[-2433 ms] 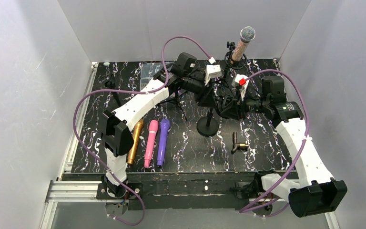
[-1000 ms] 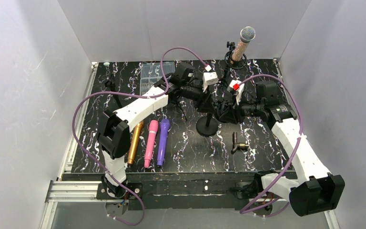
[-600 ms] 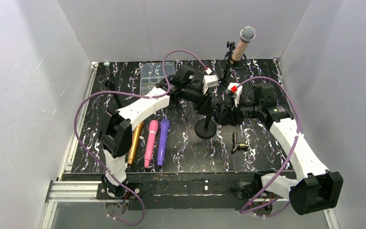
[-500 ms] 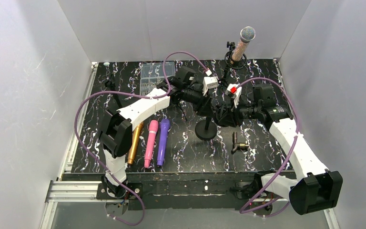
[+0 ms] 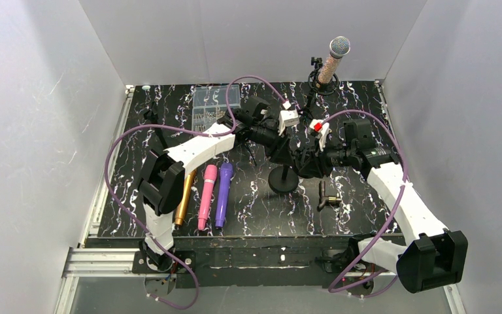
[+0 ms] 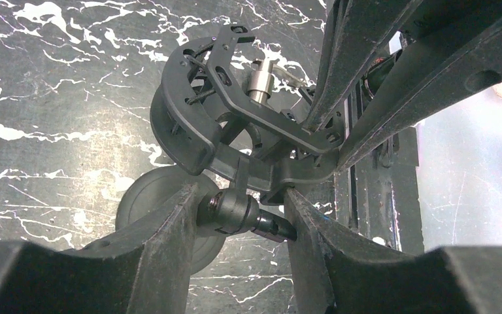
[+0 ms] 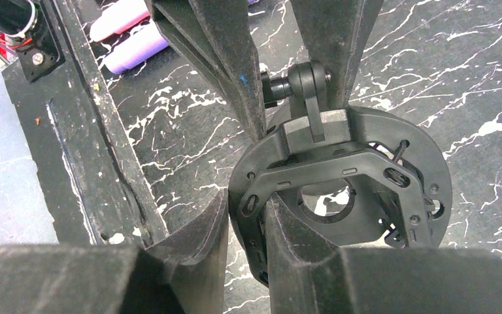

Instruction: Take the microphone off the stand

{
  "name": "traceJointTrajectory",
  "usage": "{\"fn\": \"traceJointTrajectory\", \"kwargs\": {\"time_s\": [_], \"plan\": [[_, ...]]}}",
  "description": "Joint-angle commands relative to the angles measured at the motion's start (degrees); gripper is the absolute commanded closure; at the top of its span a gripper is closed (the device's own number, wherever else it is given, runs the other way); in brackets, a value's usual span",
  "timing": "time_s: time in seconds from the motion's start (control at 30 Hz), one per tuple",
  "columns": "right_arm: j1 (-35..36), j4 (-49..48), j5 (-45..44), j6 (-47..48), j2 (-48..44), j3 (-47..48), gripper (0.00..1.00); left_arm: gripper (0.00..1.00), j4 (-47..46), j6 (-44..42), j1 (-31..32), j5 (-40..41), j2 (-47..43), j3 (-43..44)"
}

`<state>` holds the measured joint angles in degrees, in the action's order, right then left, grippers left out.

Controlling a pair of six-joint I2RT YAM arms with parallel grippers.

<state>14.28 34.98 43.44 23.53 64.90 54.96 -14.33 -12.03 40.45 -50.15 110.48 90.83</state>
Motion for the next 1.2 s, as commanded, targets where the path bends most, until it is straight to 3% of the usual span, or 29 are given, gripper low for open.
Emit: {"fn": "traceJointTrajectory", "kwargs": {"time_s": [0.0, 0.2, 0.37, 0.6, 0.83, 0.9, 0.93, 0.97, 1.0, 1.17], "plan": [[-1.0, -2.0, -5.3, 0.3, -2.3, -0.4, 0.99, 1.0, 14.0, -1.3, -1.2, 1.9, 1.5, -3.8], [-0.3, -1.8, -5.9, 0.5, -2.7, -0.7, 0.99, 0.95, 14.0, -1.9, -1.2, 2.2, 1.0, -4.9], [0.0, -1.1, -6.4, 1.0, -3.2, -0.3, 0.91, 0.65, 16.8, -3.1, -1.2, 2.2, 0.3, -4.6], [0.6, 0.5, -7.0, 1.3, -3.8, 0.8, 0.73, 0.41, 19.7, -4.5, -1.2, 2.5, -1.3, -3.6], [1.1, 1.2, -8.0, 1.2, -4.5, 1.3, 0.61, 0.02, 22.1, -6.1, -1.2, 4.1, -4.7, -3.1], [1.2, 0.3, -8.8, 0.9, -4.7, 0.2, 0.52, 0.02, 22.5, -6.0, -1.2, 3.6, -5.5, -2.1], [1.2, 0.2, -9.0, 0.9, -4.7, 0.0, 0.62, 0.02, 22.7, -5.3, -1.2, 3.3, -6.1, -1.5], [1.2, 0.4, -8.4, 0.9, -4.8, 0.4, 0.92, 0.02, 23.1, -5.0, -1.2, 2.9, -6.9, -1.2], [1.2, 0.6, -8.1, 0.8, -5.0, 1.0, 0.99, 0.02, 23.8, -5.1, -1.2, 2.5, -7.9, -0.9], [1.2, -1.3, -9.6, 0.0, -8.0, 2.6, 0.99, 0.02, 29.5, -7.5, -1.2, 1.3, -12.9, 2.0]]}}
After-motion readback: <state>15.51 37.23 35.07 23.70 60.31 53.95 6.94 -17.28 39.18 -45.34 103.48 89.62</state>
